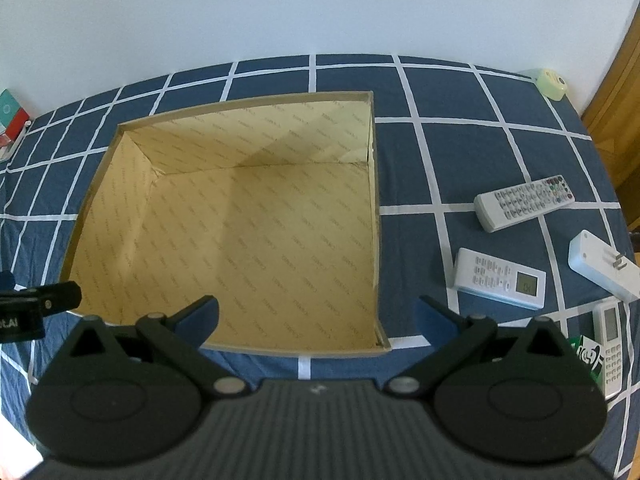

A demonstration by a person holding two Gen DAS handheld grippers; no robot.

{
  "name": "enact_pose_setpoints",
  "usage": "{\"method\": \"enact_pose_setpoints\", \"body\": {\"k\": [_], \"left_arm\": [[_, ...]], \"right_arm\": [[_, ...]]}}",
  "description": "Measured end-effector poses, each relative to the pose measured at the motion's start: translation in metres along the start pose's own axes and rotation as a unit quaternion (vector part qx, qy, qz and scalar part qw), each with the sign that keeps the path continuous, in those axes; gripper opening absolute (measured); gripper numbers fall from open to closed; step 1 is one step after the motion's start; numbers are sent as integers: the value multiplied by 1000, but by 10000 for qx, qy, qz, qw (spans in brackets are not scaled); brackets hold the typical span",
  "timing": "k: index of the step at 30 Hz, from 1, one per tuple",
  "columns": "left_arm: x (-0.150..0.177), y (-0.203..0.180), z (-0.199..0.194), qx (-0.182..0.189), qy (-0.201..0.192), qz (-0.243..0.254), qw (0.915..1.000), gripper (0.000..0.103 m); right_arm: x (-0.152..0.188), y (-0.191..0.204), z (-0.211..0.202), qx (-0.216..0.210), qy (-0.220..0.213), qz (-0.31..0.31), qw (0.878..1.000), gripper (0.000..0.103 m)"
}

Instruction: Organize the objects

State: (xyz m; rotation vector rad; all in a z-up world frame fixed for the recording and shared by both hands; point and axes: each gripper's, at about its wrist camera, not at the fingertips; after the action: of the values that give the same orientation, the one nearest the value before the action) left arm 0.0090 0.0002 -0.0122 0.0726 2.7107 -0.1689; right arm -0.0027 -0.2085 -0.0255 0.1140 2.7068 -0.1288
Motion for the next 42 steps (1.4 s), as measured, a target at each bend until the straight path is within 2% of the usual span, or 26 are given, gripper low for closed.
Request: {"method": "enact_pose_setpoints", "body": {"k": [42], "left_arm": [[1, 0, -8, 52, -71, 25, 10000, 103]], "right_arm": [[0, 1, -4, -30, -39, -95, 9999, 103]]}}
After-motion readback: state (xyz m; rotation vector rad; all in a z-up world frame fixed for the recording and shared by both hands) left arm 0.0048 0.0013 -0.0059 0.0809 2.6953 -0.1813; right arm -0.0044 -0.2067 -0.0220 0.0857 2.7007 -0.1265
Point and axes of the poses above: each gripper's, at about its wrist camera, not at the fingertips, and z roughly the way its jaws point, y to its left, x to its underside, and after that the axes turned 10 degrees about x, right-handed
